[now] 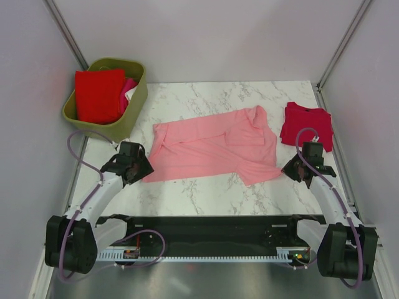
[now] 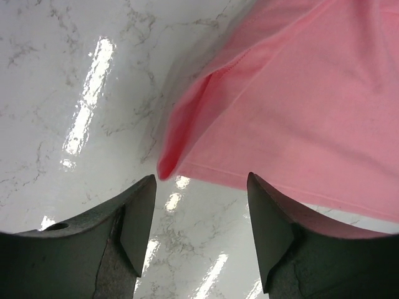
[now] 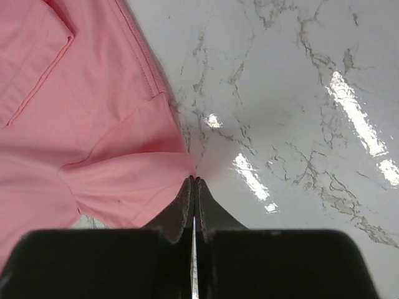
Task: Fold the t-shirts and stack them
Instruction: Flatten the tshirt out
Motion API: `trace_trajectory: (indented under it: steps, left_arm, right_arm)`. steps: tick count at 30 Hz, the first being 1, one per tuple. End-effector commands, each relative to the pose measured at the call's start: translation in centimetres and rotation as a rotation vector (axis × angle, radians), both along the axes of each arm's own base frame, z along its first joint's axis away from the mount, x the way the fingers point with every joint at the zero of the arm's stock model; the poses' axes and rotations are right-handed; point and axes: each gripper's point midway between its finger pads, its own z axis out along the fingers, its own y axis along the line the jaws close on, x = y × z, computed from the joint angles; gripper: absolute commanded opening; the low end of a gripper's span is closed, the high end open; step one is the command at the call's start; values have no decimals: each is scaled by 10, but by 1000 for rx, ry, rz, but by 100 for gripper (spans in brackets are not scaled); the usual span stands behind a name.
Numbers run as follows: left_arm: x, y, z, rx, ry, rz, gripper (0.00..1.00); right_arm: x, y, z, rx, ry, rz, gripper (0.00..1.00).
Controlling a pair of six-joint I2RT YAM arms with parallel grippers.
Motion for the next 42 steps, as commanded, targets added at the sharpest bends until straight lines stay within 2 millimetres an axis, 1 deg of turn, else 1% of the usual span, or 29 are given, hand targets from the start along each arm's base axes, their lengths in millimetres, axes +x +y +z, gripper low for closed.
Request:
trace_trajectory:
  steps: [1,5,11,16,19,21,25,29,31,32,34,37,40,42]
  left_arm:
    - [-3,1,-2,18,2,30,67]
    - [-5,4,-12,35,40,49,64]
    - [-5,10,-14,57,42,82,63]
    - [-4,11,-22,67,70,98,61]
    - [-1,10,-25,59,64,105,58]
    - [0,10,-27,56,59,109,54]
    - [7,9,-29,47,42,124,49]
    - [12,14,-36,78,70,146,42]
    - [14,17,-36,87,71,153,37]
    - [14,18,-36,91,70,162,31]
    - [14,22,-36,94,65,179,25]
    - [15,26,-32,93,37,195,2]
    - [17,26,-26,88,2,197,2]
    - [21,22,-20,66,-20,178,2]
  right_arm:
    - [13,1,10,8,-50,13,0]
    - [15,3,10,15,-51,21,0]
    - [17,4,8,19,-48,26,0]
    - [16,5,5,26,-42,31,0]
    - [17,6,5,29,-41,35,0]
    - [17,7,5,33,-44,40,0]
    - [17,7,6,35,-46,42,0]
    - [17,8,8,40,-51,43,0]
    - [16,8,8,40,-52,44,0]
    - [16,8,8,39,-52,46,0]
    - [15,9,7,44,-51,46,0]
    - [15,10,8,49,-55,48,0]
    - [15,11,11,50,-59,57,0]
    - [16,12,14,51,-68,71,0]
